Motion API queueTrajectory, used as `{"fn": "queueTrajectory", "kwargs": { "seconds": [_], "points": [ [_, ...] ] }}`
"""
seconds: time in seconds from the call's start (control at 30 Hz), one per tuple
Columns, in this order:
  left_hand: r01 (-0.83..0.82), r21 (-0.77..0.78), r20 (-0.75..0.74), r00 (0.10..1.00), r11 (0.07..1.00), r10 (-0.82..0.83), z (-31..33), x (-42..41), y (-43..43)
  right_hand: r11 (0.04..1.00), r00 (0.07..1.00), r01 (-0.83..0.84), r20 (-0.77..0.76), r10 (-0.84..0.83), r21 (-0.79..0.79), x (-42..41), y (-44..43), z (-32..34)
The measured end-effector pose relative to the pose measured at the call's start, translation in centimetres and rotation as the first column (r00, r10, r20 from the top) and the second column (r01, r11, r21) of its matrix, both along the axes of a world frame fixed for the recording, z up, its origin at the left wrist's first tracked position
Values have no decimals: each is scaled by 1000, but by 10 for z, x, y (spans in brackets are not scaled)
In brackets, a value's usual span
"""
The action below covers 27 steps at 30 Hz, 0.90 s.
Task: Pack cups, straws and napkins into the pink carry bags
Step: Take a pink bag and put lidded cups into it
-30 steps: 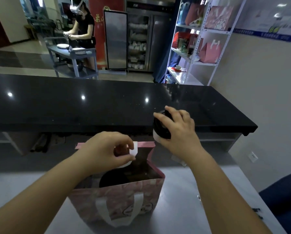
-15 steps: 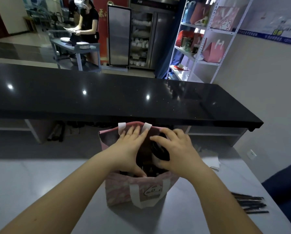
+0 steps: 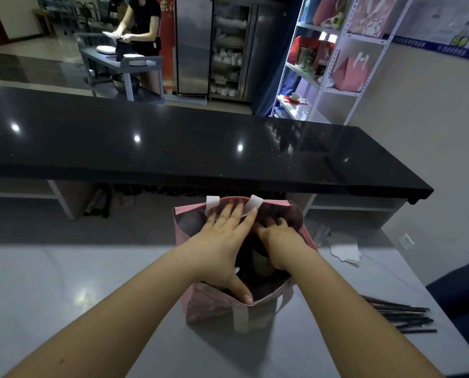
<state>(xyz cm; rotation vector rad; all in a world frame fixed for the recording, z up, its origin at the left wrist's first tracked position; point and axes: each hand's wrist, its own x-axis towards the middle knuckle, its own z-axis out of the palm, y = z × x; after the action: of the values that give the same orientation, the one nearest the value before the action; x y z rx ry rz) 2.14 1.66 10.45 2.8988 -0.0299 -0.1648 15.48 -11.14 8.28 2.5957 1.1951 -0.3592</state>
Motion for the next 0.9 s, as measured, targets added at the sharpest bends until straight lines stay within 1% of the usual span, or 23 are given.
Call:
{"fn": "queueTrajectory", "kwargs": {
  "seconds": [0.13, 0.23, 0.33, 0.4, 0.5, 0.57, 0.6, 0.7, 0.77, 0.8, 0.87, 0.9],
  "points": [
    [-16, 14, 17, 1000, 1000, 16, -2, -4, 5, 990, 998, -62, 36, 57, 126, -6, -5, -20],
    [-27, 5, 29, 999, 1000, 27, -2, -6, 10, 973, 998, -68, 15, 67, 218, -6, -10, -28],
    [-26, 3, 43, 999, 1000, 25, -2, -7, 12, 965, 997, -79, -1, 82, 250, -7, -14, -33],
    [-22, 1, 49, 999, 1000, 22, -4, -9, 11, 959, 994, -93, -38, 107, 268, -10, -18, -38],
    [-30, -14, 58, 998, 999, 30, -7, -13, 11, 946, 972, -102, -174, 161, 307, -13, -22, -43],
    [-44, -19, 74, 996, 999, 45, -8, -15, 11, 955, 952, -111, -245, 182, 275, -16, -24, -50],
    [-42, -14, 88, 995, 999, 43, -8, -15, 11, 963, 950, -118, -255, 181, 244, -18, -26, -55],
    [-29, 12, 122, 992, 1000, 27, -9, -15, 11, 973, 965, -148, -189, 181, 177, -25, -30, -70],
    [-59, 18, 134, 989, 998, 56, -9, -14, 10, 977, 975, -151, -142, 172, 149, -29, -28, -74],
    [-80, 22, 141, 987, 997, 77, -9, -13, 10, 980, 976, -143, -143, 163, 136, -29, -27, -74],
    [-110, 32, 168, 980, 993, 103, -6, -11, 9, 984, 968, -110, -211, 137, 137, -28, -22, -66],
    [-116, 35, 187, 976, 993, 107, -2, -11, 8, 982, 959, -92, -253, 132, 162, -27, -20, -57]
  ]
}}
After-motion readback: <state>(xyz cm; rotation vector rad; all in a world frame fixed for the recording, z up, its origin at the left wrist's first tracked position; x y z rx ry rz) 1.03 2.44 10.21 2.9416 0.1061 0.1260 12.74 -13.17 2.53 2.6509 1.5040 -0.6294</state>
